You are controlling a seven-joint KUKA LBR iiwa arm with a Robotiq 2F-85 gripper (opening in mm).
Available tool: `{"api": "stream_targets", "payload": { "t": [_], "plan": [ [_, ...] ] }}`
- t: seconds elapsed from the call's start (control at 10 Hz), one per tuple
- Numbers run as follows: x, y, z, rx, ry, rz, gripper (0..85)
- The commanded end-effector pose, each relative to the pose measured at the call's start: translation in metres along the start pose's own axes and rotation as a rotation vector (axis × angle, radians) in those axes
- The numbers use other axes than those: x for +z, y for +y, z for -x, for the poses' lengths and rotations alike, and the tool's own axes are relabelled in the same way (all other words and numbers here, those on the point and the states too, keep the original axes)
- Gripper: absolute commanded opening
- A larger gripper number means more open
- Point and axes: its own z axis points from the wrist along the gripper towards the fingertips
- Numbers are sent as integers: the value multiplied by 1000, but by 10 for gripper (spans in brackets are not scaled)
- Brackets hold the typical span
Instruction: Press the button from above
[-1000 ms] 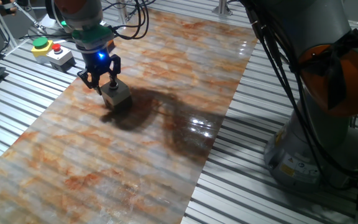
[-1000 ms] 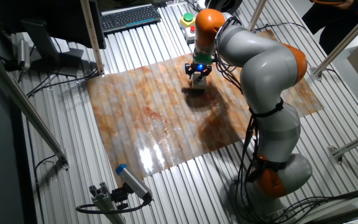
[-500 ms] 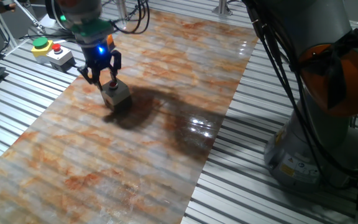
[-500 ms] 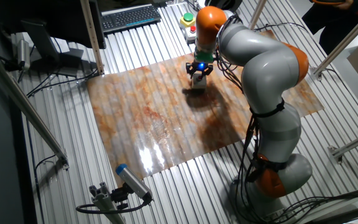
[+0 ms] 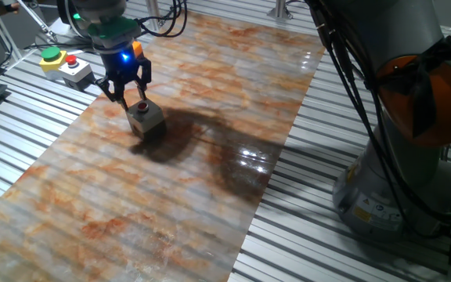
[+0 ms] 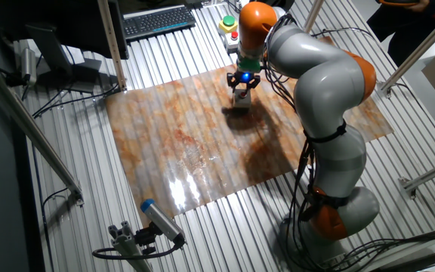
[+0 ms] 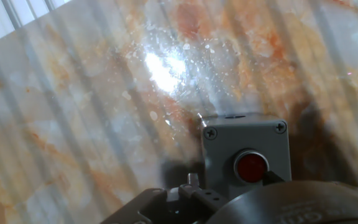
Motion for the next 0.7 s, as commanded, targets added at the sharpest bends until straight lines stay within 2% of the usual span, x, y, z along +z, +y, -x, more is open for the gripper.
{"api": "stream_targets", "payload": {
  "t": [0.0,0.1,0.4,0.6],
  "plan": [
    [0,0,0,1,0,0,510],
    [1,0,0,1,1,3,340],
    [-1,1,0,-8,4,3,340],
    [-12,1,-3,-8,12,-3,340]
  ]
}}
